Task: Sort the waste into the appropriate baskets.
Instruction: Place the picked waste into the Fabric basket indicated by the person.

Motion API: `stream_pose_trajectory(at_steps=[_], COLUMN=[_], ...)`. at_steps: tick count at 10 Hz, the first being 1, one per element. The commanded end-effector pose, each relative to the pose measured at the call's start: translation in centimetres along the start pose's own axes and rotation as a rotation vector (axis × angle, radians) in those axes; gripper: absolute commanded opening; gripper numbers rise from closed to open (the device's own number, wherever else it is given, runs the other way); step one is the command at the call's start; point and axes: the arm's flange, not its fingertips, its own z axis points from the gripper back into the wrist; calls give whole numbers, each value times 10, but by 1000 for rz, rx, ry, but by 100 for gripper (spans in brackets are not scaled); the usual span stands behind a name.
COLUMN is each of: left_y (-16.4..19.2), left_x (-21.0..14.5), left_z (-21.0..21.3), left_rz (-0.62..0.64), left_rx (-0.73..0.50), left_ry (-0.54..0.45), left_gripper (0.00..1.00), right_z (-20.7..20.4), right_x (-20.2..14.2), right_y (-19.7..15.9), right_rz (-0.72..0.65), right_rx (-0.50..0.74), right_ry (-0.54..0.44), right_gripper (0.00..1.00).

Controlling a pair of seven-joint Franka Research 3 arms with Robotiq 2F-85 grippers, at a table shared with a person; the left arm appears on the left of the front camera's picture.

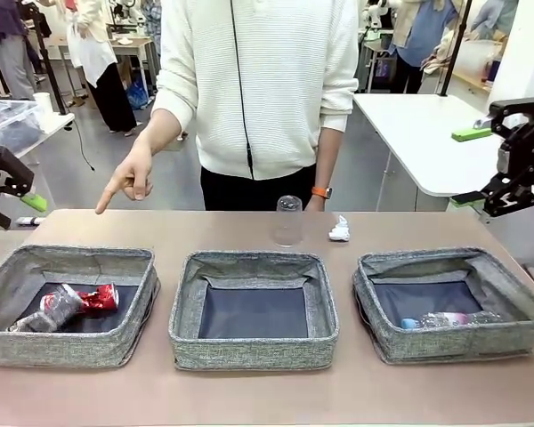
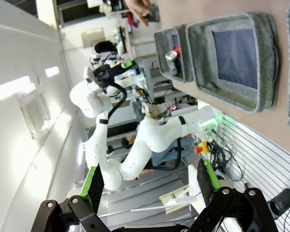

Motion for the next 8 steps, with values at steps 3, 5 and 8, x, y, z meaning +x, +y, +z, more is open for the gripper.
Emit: stream_pose_trajectory(at_steps=[3,5,8], left_y=[-6,-38,-88], left_x=[5,10,13], left_z=[-1,-1,2], left_rz=[45,93,-277], left_rx=[-60,-133,-792], left_ry=[-14,28,107], left_gripper=[100,100,100], right_z=[-1,-1,-1], right_x=[-1,-1,-1], right_y=[0,0,0], right_rz=[9,9,9], right_rx=[4,4,4], right_ry=[7,7,7], right_gripper=[100,100,100])
